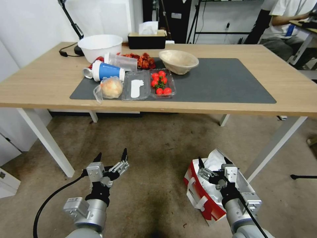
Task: Pick up the food delivery bag from the floor and place it on the table.
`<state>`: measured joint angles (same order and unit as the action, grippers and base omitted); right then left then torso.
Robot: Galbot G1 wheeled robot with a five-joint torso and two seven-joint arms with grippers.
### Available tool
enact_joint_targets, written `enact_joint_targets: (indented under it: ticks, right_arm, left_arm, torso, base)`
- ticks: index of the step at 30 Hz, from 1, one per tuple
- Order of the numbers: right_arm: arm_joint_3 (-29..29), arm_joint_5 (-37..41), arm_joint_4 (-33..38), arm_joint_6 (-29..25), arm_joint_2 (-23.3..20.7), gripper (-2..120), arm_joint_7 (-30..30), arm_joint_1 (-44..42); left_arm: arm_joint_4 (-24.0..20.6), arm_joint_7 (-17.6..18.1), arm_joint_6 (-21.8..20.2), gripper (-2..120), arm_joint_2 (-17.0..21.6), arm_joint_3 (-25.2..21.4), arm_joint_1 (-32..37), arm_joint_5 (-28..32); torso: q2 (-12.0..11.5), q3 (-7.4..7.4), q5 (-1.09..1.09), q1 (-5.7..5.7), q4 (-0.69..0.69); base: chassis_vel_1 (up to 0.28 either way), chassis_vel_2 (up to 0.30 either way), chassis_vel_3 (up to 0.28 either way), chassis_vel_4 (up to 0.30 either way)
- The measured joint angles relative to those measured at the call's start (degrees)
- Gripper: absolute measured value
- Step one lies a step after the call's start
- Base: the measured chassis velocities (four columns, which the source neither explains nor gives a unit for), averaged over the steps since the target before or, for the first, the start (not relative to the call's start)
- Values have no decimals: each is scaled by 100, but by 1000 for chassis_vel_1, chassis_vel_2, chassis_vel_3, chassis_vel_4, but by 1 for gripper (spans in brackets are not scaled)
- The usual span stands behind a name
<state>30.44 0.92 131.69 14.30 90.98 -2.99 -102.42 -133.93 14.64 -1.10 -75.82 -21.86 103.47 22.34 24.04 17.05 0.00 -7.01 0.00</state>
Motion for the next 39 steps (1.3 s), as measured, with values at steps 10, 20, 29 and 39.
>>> enact_joint_targets:
  ticks: [10, 20, 29, 39]
  right_arm:
    - [-4, 0, -2, 7, 9, 100, -10, 12]
    - [-22, -6, -16, 8, 10, 100, -10, 15]
    - [-36, -16, -23, 8, 7, 100, -9, 16]
    - [-40, -22, -39, 9, 5, 100, -8, 16]
  left_arm:
    - [0, -22, 10, 100, 9, -9, 3, 0]
    - [-1, -23, 17, 100, 11, -15, 8, 0]
    - [5, -23, 58, 100, 16, -16, 15, -2]
    - [19, -20, 60, 100, 29, -16, 12, -5]
  torso:
    - [-252, -170, 0, 82, 0]
    - [-464, -316, 0, 149, 0]
    - [-672, -454, 0, 221, 0]
    - [-895, -614, 0, 282, 0]
  base:
    - [0, 0, 0, 0]
    - [0, 0, 0, 0]
    - [0, 0, 0, 0]
    - [0, 0, 0, 0]
